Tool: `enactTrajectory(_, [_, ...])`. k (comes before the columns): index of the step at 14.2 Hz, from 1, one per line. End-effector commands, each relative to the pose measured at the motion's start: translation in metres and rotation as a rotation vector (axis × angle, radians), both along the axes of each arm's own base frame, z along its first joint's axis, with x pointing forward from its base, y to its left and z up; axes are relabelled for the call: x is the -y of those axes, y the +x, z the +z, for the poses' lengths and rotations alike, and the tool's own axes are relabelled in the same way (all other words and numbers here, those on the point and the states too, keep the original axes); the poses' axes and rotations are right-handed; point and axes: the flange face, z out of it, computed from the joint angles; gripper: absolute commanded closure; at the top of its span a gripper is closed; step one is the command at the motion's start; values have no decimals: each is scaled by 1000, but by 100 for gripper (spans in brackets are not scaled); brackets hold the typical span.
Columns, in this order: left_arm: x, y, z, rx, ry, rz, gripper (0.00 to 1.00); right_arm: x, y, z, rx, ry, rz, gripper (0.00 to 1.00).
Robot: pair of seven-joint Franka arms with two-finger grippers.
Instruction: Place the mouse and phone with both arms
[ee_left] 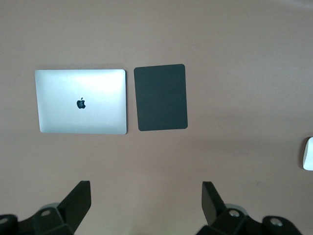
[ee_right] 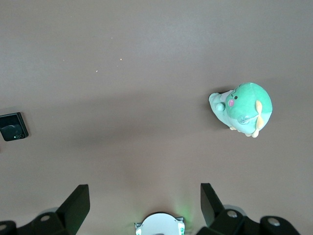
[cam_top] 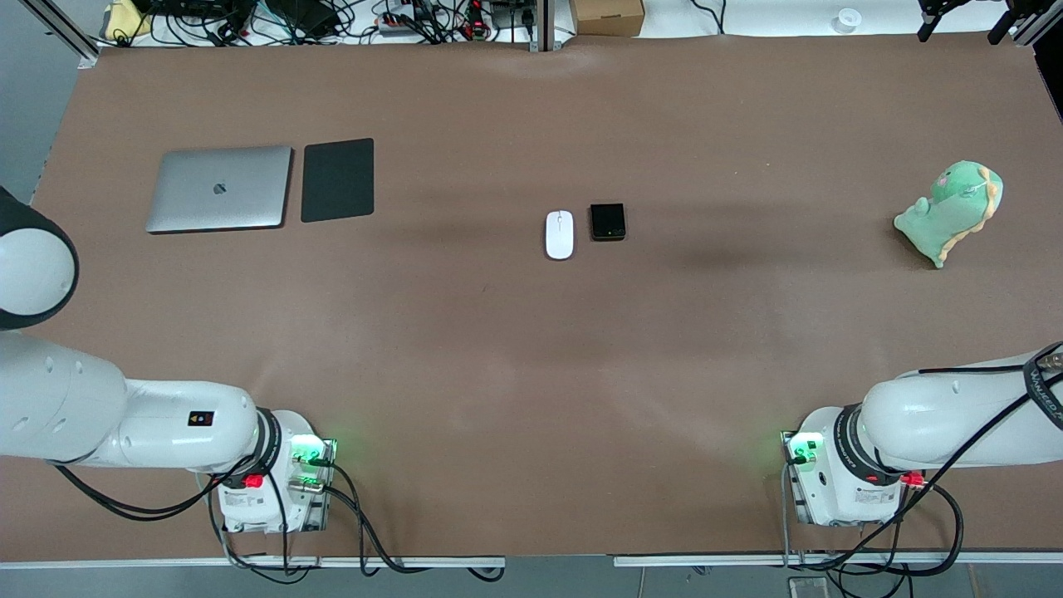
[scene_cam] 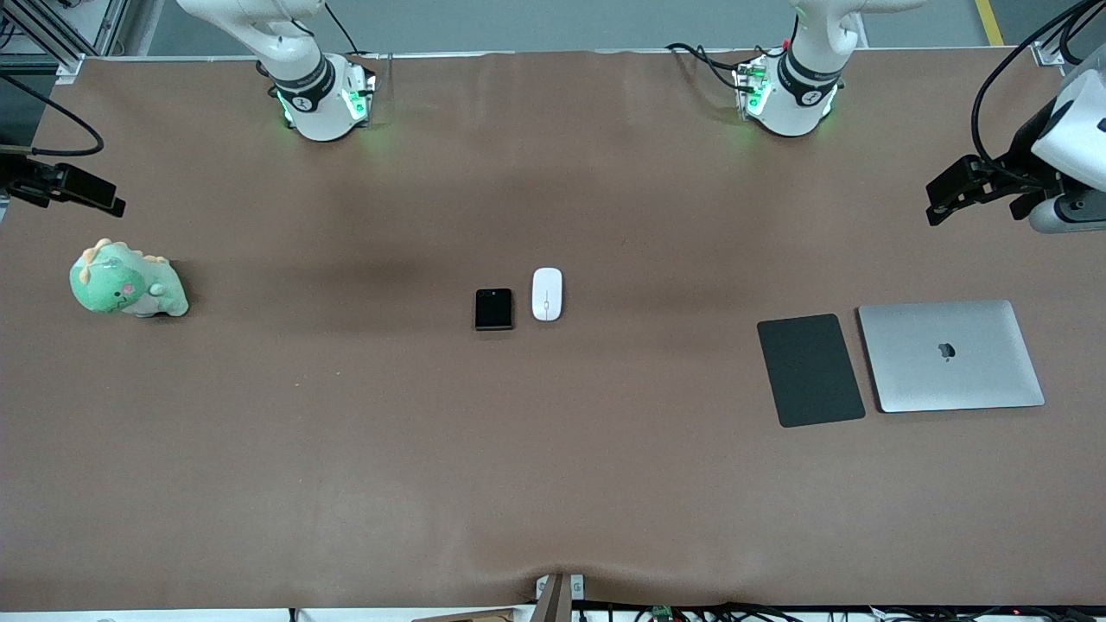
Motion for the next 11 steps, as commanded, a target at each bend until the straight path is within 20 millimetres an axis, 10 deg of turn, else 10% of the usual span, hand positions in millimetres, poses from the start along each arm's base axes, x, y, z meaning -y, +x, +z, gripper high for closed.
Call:
enactTrajectory(1, [1, -4, 6, -5, -18, -10, 0, 4, -5, 4, 2, 3, 3, 0])
enactTrajectory(7, [21, 13, -24, -50, -31, -26, 0, 5, -5, 5, 5, 3, 3, 0])
enactTrajectory(11, [85, 40, -83, -83, -75, -65, 0, 6, -4, 4, 5, 3, 3, 0])
